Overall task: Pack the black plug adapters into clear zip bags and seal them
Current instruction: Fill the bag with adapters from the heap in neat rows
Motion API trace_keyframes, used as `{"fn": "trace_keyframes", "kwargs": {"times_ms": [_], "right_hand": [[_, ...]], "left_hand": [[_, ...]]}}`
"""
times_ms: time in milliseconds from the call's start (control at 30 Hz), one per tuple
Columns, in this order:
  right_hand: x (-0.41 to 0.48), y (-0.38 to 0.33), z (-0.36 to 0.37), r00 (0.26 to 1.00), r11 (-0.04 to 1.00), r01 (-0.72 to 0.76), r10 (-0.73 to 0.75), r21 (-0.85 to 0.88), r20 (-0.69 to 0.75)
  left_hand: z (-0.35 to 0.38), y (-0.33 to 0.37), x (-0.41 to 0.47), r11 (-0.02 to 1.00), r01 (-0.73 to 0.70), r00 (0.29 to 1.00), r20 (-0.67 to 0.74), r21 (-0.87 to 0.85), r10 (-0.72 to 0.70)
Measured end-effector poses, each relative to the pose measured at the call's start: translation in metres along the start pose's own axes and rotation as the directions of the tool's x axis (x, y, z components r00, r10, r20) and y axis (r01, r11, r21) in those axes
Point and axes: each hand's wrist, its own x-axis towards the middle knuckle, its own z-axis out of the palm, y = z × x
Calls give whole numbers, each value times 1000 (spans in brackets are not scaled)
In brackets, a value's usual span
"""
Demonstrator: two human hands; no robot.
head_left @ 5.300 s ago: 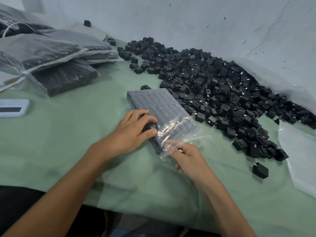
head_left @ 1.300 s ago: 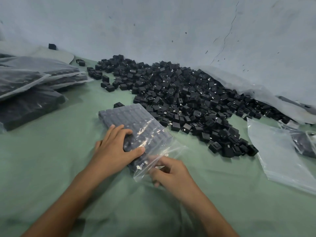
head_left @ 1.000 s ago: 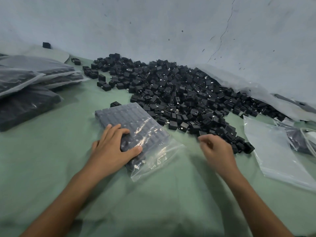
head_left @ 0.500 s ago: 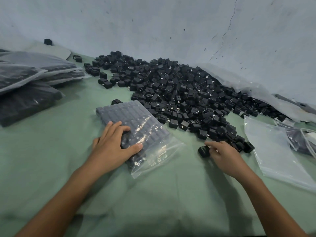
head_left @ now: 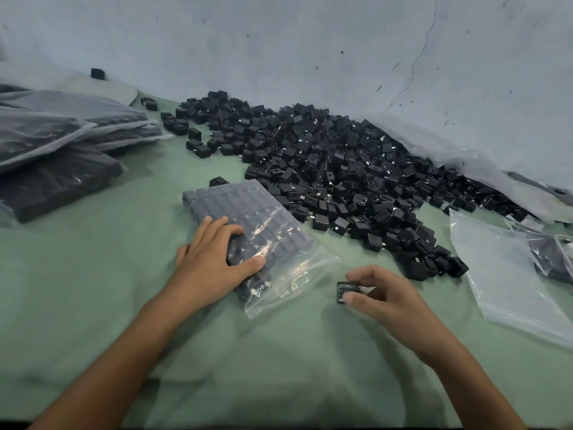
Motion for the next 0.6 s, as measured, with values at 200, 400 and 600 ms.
{"fn": "trace_keyframes", "kwargs": {"times_ms": [200, 400, 600], "right_hand": [[5, -9, 63, 997, 967, -44, 27, 251, 72], [15, -18, 95, 990, 851, -140, 126, 507, 62], [22, -20, 105, 991, 853, -71, 121, 517, -64]], "left_hand": [[1, -1, 0, 1000, -2, 1000, -2, 9, 2], [2, -3, 2, 1000, -7, 1000, -6, 17, 7], [3, -3, 1, 1000, -5, 1000, -3, 16, 5]]}}
